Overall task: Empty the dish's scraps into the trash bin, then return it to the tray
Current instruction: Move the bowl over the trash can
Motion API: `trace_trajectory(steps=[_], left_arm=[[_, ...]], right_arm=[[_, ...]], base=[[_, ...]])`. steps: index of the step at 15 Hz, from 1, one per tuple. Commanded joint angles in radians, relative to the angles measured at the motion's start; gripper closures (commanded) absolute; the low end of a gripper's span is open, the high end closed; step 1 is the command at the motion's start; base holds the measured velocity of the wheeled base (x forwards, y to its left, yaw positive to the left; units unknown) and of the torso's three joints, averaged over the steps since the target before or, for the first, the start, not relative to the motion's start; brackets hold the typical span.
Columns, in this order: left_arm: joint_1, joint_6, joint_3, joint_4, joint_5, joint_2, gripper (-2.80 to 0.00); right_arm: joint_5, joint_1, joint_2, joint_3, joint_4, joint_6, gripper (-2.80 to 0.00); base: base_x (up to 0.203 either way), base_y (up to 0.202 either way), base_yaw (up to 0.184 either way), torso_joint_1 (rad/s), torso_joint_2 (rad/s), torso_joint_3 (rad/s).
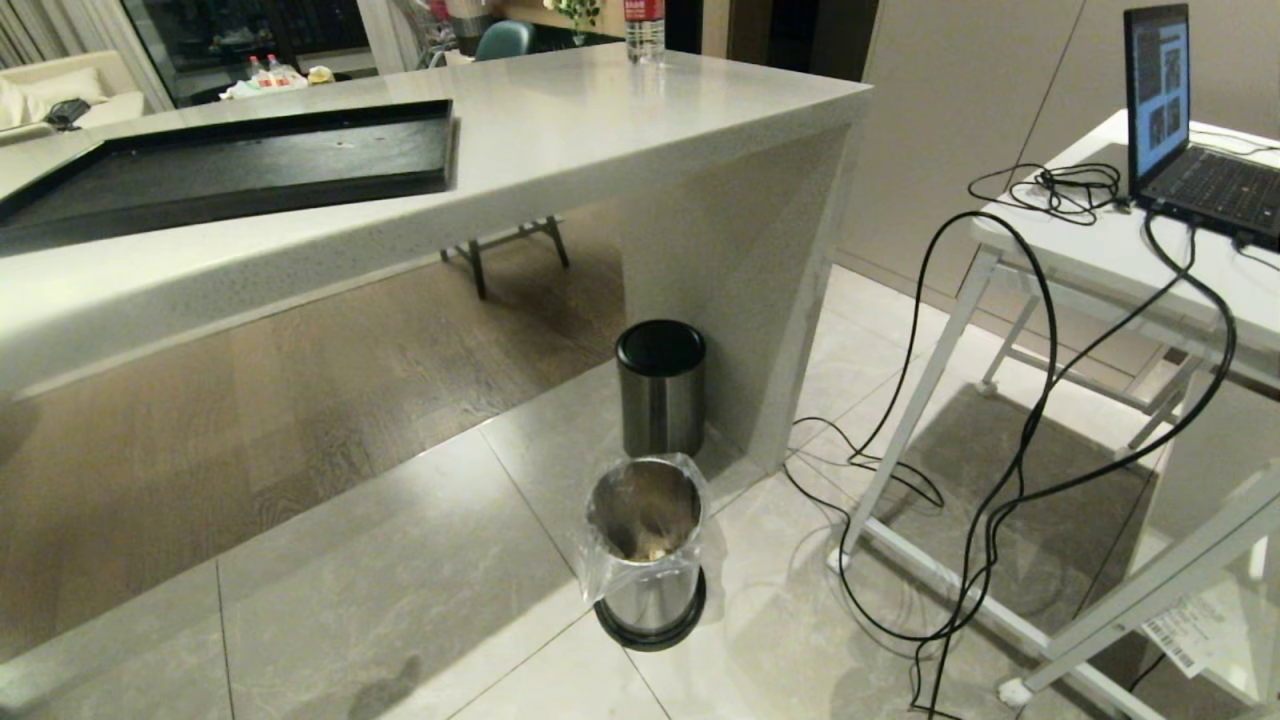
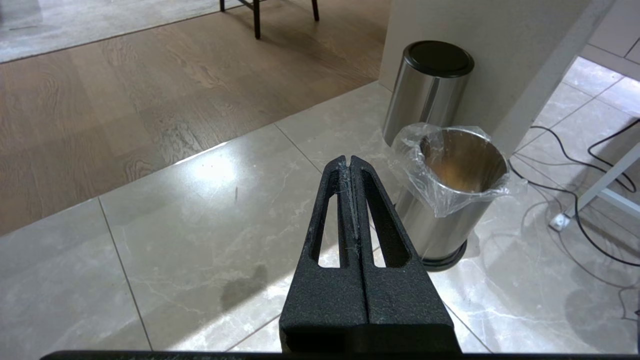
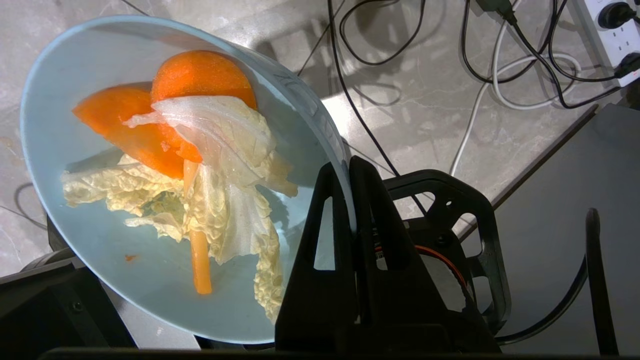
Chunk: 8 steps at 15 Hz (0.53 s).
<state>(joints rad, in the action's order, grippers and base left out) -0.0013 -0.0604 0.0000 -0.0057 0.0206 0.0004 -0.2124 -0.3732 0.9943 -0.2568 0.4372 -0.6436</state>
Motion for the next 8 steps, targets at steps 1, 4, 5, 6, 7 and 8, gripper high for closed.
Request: trace_trajectory(steps=[1, 4, 5, 6, 7, 8], left_arm=[[0.0, -0.001, 0.0, 0.0, 0.001, 0.001, 0.0], [0.0, -0.001, 0.0, 0.0, -0.001, 0.001, 0.0], [0.0, -0.001, 0.0, 0.0, -0.001, 0.001, 0.0], [0.0, -0.001, 0.0, 0.0, -0.002, 0.001, 0.0], [0.0, -0.001, 0.0, 0.0, -0.002, 0.001, 0.0], [0.0, -0.001, 0.0, 0.0, -0.002, 0.001, 0.0]], right_arm=[[-0.001, 0.0, 0.001, 0.001, 0.003, -0.004, 0.0], [-0.001, 0.0, 0.001, 0.001, 0.003, -0.004, 0.0], [-0.001, 0.0, 0.001, 0.001, 0.003, -0.004, 0.0], [-0.001, 0.0, 0.001, 0.001, 0.003, -0.004, 0.0], [-0.001, 0.0, 0.001, 0.001, 0.001, -0.004, 0.0], [-0.001, 0.0, 0.001, 0.001, 0.001, -0.004, 0.0]], base=[[0.0, 0.0, 0.0, 0.0, 0.0, 0.0], [0.0, 0.0, 0.0, 0.0, 0.0, 0.0], [0.0, 0.0, 0.0, -0.002, 0.01, -0.044], [0.0, 0.0, 0.0, 0.002, 0.0, -0.104], [0.0, 0.0, 0.0, 0.005, 0.0, -0.146], [0.0, 0.0, 0.0, 0.007, 0.0, -0.173]])
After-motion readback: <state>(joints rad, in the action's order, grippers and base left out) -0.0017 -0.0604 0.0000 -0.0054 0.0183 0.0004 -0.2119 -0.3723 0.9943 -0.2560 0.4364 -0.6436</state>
